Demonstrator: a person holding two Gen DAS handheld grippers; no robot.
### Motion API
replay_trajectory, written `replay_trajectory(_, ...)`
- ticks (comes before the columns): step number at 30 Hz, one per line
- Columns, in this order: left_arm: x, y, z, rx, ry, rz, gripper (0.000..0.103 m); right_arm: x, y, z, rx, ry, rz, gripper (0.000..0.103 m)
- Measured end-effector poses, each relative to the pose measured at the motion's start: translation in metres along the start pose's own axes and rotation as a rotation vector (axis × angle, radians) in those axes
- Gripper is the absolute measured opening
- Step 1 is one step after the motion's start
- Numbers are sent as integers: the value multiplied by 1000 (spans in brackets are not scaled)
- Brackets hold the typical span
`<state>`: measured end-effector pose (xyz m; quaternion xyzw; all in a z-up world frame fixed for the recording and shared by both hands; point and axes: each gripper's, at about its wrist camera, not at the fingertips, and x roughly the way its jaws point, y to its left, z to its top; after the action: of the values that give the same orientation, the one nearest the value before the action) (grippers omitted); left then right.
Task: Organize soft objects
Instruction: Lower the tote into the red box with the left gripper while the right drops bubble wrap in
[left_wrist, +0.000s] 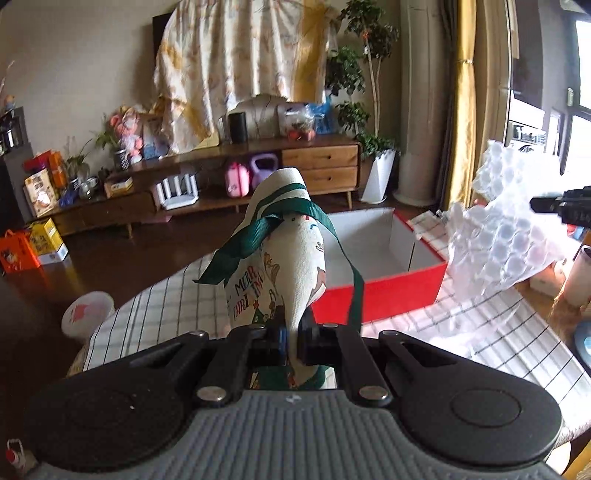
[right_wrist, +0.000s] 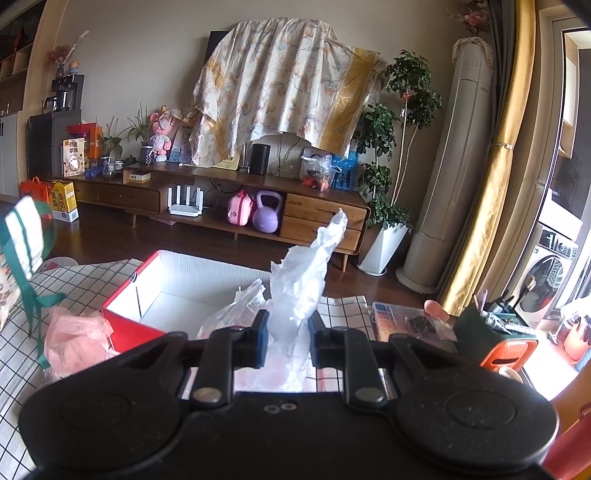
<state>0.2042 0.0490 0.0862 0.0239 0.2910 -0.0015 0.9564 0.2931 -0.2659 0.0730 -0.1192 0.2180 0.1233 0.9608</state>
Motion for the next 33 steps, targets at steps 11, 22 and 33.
replay_trajectory(11,60,-17,79,8,-94,-100,7,56,5,32,-39,6,-9,20)
replay_trajectory(22,151,-36,109,4,-60,-181,7,127,31,46,-108,54,11,20)
replay_trajectory(33,241,-42,78,19,99,-167,7,196,58,21,-117,169,142,20)
